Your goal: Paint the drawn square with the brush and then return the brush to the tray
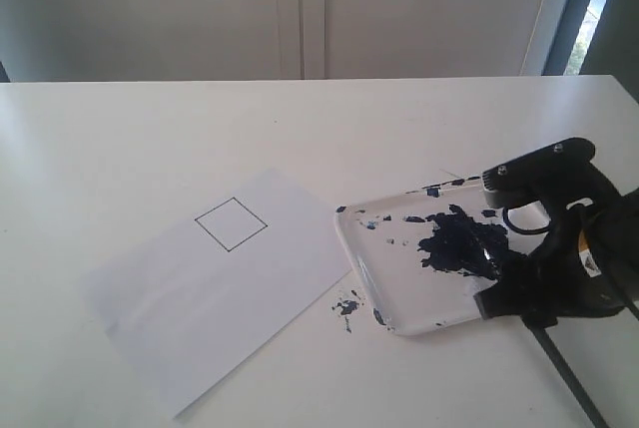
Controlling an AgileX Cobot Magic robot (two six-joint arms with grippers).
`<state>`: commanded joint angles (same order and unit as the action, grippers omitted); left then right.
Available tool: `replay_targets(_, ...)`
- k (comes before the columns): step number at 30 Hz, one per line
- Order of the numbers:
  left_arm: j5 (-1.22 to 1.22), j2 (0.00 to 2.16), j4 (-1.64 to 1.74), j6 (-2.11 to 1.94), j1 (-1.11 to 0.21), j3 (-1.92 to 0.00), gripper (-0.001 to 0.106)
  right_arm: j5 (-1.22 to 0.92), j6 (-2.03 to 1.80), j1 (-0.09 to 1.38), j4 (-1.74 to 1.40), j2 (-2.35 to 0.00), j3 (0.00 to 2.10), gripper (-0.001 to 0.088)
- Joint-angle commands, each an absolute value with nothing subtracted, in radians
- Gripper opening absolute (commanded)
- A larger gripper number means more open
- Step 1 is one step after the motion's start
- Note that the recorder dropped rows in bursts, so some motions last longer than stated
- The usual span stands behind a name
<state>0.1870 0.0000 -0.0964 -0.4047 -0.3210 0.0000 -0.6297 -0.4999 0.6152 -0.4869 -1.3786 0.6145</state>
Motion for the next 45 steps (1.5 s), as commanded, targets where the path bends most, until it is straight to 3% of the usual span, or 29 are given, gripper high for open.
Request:
replay_targets(5, 0.187, 0.0, -0.096, -0.405, -0.321, 0.0, 0.048, -0.679, -0.5, 0.615, -0.483, -1.52, 0.615, 0.0582)
replay_targets(13, 0.187, 0.0, -0.096, -0.405, -0.321, 0.0, 0.048, -0.694, -0.5, 0.615, -0.483, -1.6, 0.615, 0.046)
replay_targets(27, 0.187, 0.0, -0.096, -0.405, -0.321, 0.0, 0.048, -0.793, -0.5, 0.615, -0.487, -1.601, 0.632, 0.0)
replay_targets(45, 0.187, 0.0, -0.096, -0.405, -0.321, 0.0, 0.048, -1.102, -0.396, 0.621, -0.486, -1.458, 0.83, 0.0)
